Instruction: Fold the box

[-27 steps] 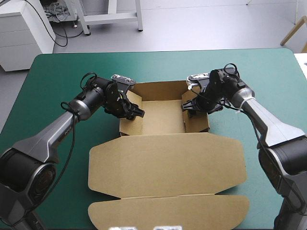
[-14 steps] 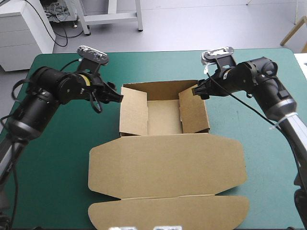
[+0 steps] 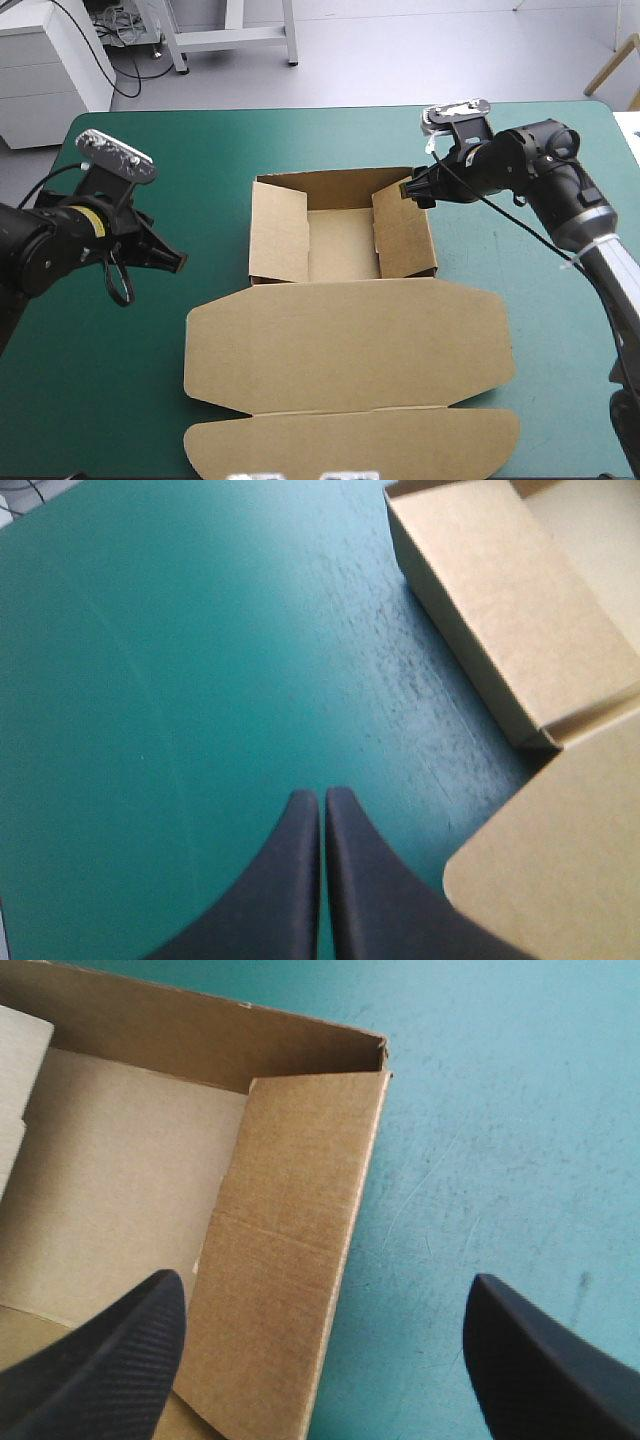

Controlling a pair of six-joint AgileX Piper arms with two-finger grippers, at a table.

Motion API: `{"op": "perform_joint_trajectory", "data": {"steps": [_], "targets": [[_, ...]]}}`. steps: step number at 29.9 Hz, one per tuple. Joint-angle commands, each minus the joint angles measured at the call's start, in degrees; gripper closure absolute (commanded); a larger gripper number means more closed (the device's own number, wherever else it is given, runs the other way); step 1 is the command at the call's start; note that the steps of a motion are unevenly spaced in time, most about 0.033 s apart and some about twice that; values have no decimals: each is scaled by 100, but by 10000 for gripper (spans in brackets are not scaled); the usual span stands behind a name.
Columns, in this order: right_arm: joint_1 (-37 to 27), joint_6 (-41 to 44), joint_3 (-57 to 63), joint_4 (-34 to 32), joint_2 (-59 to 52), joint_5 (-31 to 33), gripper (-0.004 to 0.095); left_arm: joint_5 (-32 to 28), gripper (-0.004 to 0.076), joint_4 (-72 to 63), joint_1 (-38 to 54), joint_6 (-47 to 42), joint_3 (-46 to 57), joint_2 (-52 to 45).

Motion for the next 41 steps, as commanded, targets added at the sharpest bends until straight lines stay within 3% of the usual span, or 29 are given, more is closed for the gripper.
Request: {"op": "perform_joint_trajectory", "data": {"steps": [1, 13, 22, 25, 32, 41], "targets": [[-14, 31, -169, 24, 131, -205, 193, 87, 734, 95, -5, -1, 444, -374], [-14, 17, -169, 133, 1426, -215, 193, -763, 734, 47, -5, -413, 2866, -1221], [-14, -81, -169, 182, 1662, -303, 211, -783, 734, 47, -5, -545, 3151, -1331], [-14, -81, -169, 182, 1662, -303, 346, -848, 734, 47, -5, -545, 3151, -1331], [-14, -81, -169, 211, 1662, -316, 901, -909, 734, 47, -5, -545, 3151, -1331], [-173, -141, -382, -13, 1641, -680, 927, -909, 734, 69, -5, -545, 3151, -1331]]}}
